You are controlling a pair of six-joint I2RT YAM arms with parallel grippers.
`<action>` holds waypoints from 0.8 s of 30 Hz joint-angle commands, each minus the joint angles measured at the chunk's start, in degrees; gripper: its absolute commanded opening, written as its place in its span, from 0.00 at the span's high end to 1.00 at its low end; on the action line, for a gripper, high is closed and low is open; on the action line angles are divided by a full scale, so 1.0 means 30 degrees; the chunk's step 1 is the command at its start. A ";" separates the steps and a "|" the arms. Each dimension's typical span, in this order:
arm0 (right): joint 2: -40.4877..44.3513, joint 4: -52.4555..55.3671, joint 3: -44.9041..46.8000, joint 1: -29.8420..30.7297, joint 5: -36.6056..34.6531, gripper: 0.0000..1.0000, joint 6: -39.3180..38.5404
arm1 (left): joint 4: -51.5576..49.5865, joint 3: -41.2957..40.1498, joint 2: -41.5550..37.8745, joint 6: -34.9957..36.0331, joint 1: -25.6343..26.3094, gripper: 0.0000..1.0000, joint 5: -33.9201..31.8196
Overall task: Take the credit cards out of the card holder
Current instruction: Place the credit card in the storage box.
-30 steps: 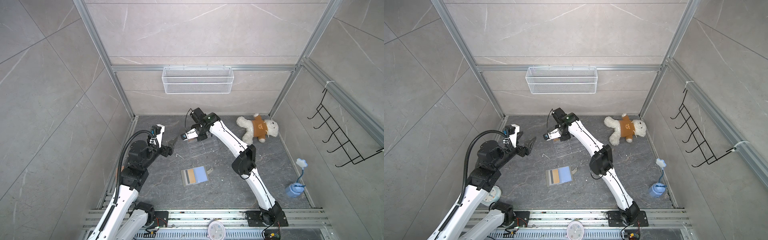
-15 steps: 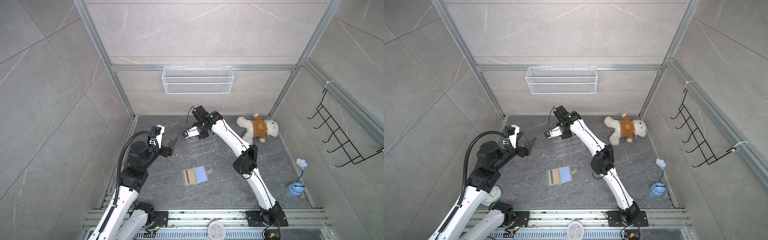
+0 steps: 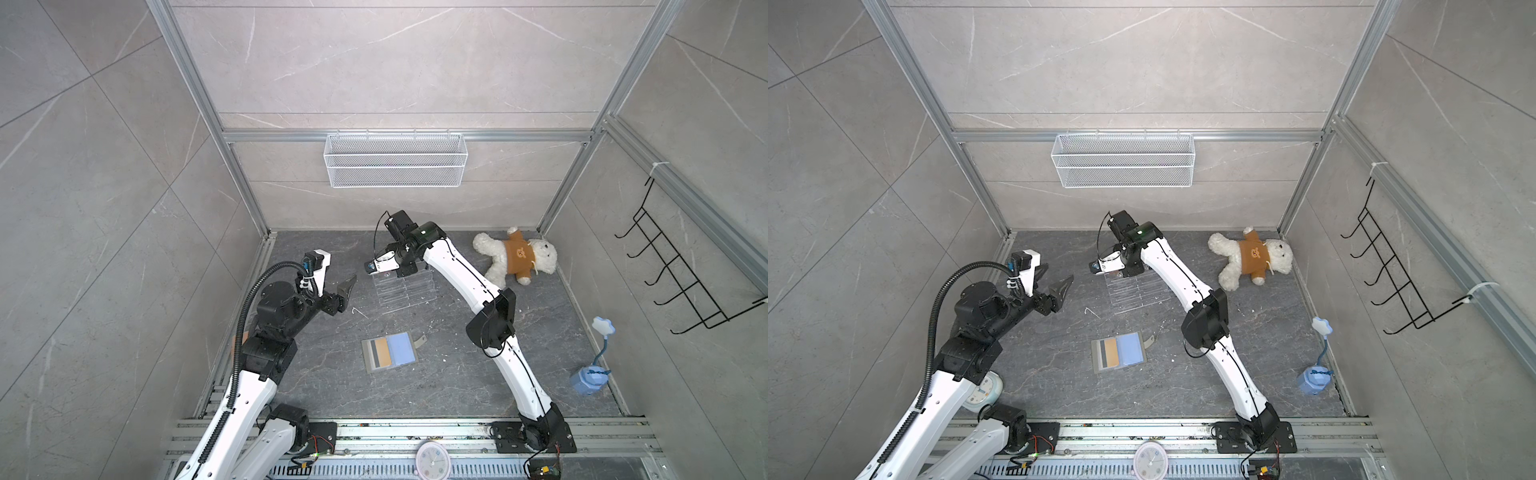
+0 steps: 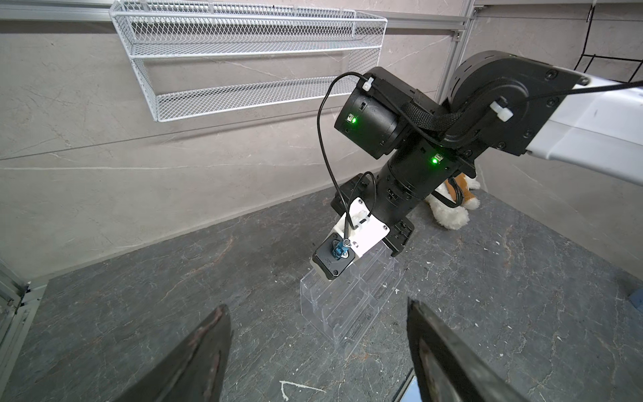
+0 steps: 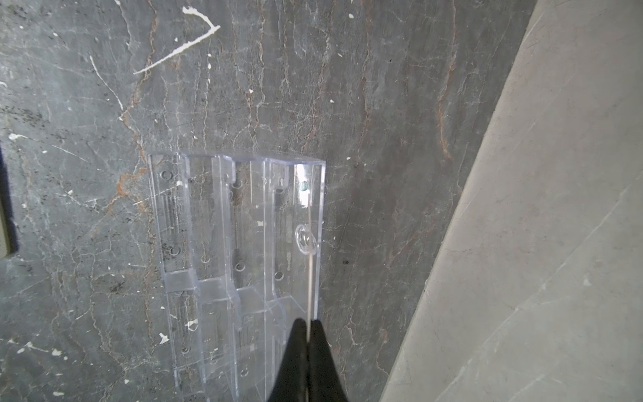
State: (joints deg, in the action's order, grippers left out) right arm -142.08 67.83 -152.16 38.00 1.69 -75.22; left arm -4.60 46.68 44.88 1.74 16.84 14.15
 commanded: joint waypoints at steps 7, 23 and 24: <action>-0.0656 -0.0141 -0.0199 -0.0014 0.0149 1.00 0.0115 | 0.0800 0.0065 0.0066 0.0064 -0.0043 0.19 0.0461; -0.1381 -0.0521 -0.0074 0.0241 0.0002 1.00 0.0018 | 0.0769 0.0074 0.0229 -0.0110 -0.0040 0.20 0.0629; -0.1397 -0.0576 -0.0074 0.0271 -0.0064 1.00 0.0021 | 0.0743 0.0115 0.0266 -0.0142 -0.0024 0.20 0.0677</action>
State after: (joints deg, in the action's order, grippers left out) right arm -144.84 66.76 -152.16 38.24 1.65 -75.22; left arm -4.64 46.68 45.45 1.63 16.84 15.18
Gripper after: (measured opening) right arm 0.051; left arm 0.804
